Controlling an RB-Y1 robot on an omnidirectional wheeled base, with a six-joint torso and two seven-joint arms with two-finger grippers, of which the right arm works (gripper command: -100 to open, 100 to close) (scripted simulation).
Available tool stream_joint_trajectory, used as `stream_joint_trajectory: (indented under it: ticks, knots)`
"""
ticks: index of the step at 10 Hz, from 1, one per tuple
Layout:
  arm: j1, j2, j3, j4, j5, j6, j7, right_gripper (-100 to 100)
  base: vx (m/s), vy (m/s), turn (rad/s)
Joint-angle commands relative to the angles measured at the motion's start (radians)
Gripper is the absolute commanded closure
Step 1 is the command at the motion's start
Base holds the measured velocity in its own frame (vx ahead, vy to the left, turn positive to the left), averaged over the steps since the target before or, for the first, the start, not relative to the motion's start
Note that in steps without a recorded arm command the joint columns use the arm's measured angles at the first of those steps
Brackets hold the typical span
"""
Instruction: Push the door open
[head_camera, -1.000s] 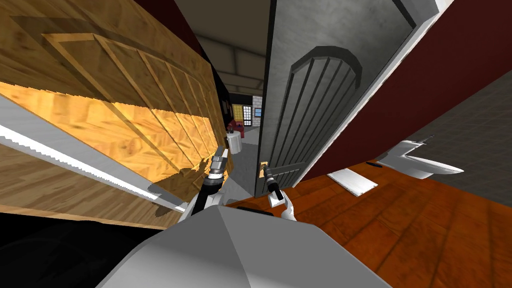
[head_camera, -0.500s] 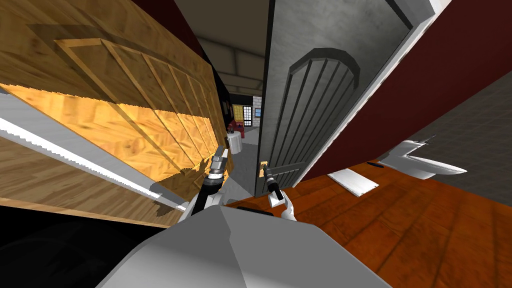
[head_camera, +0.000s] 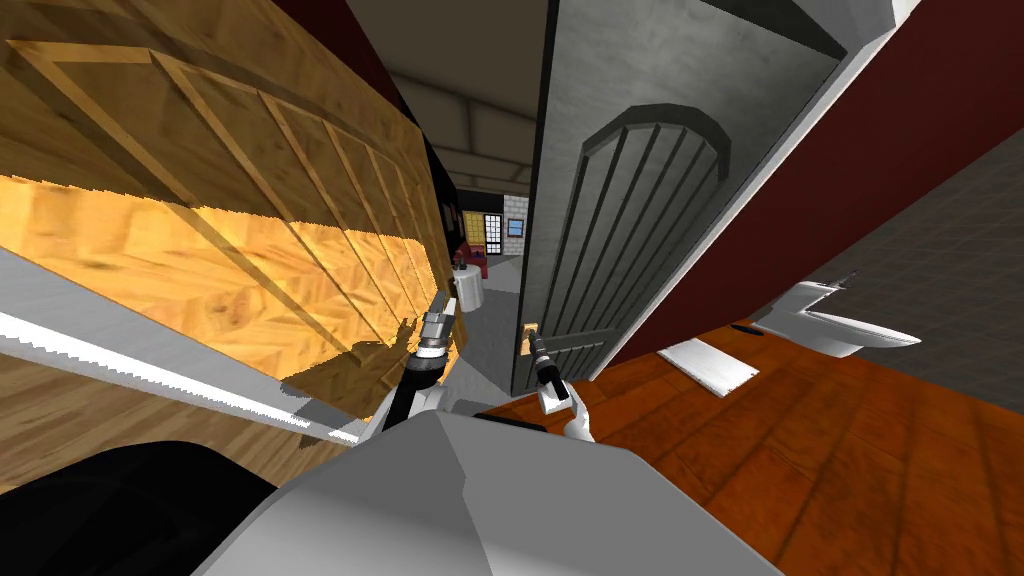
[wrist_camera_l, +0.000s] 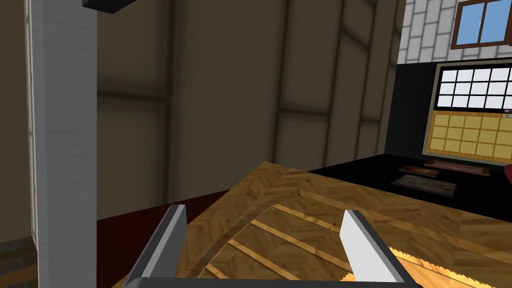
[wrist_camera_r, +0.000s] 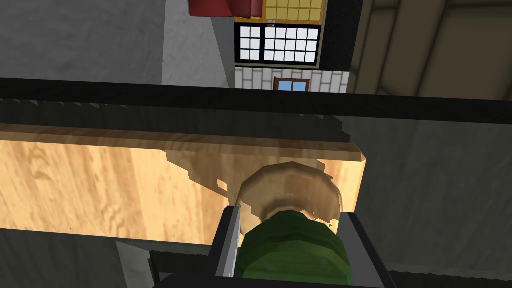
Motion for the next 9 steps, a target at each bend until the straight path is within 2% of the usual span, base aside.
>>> stream_joint_trajectory:
  ticks: [1, 6, 9]
  knots:
    - [-0.012, 0.001, -0.021, 0.003, 0.0, -0.009, 0.007, 100, 0.151, 0.103, -0.046]
    - [-0.031, 0.007, -0.088, 0.027, -0.005, -0.009, 0.026, 100, 0.15, 0.124, -0.069]
    - [-0.039, 0.012, -0.117, 0.038, -0.007, -0.009, 0.035, 100, 0.104, 0.107, -0.064]
